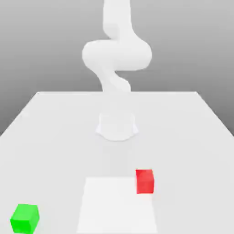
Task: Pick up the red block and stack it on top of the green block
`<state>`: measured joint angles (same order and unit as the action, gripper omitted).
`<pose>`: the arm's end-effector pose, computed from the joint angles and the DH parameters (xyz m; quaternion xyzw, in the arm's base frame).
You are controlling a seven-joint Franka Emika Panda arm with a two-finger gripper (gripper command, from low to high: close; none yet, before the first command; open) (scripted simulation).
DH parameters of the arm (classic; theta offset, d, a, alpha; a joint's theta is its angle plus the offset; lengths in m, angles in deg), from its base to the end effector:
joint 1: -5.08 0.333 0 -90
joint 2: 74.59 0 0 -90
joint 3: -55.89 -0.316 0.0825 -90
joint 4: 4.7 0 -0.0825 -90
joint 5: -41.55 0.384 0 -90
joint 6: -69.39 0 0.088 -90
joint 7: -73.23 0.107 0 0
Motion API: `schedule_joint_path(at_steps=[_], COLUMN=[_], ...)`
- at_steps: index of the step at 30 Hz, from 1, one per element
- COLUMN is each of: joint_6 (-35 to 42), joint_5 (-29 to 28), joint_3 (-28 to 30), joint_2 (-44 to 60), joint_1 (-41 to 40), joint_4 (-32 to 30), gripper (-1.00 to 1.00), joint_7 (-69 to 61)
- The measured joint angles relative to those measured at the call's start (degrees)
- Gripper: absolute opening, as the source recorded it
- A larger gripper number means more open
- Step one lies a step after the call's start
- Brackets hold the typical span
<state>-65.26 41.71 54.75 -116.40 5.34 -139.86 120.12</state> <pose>0.3756 0.0117 0.6611 -0.8628 0.3623 -0.3241 0.1389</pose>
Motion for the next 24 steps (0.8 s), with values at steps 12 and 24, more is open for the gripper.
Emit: schedule_joint_path(at_steps=[12,24], joint_6=[-16.36,-37.26], joint_5=[0.75,-5.83], joint_3=[-5.8,-4.1], joint_2=[23.66,51.41], joint_1=[2.06,6.47], joint_4=[-18.62,-27.2], gripper=[0.0,0.0], joint_7=[6.13,14.84])
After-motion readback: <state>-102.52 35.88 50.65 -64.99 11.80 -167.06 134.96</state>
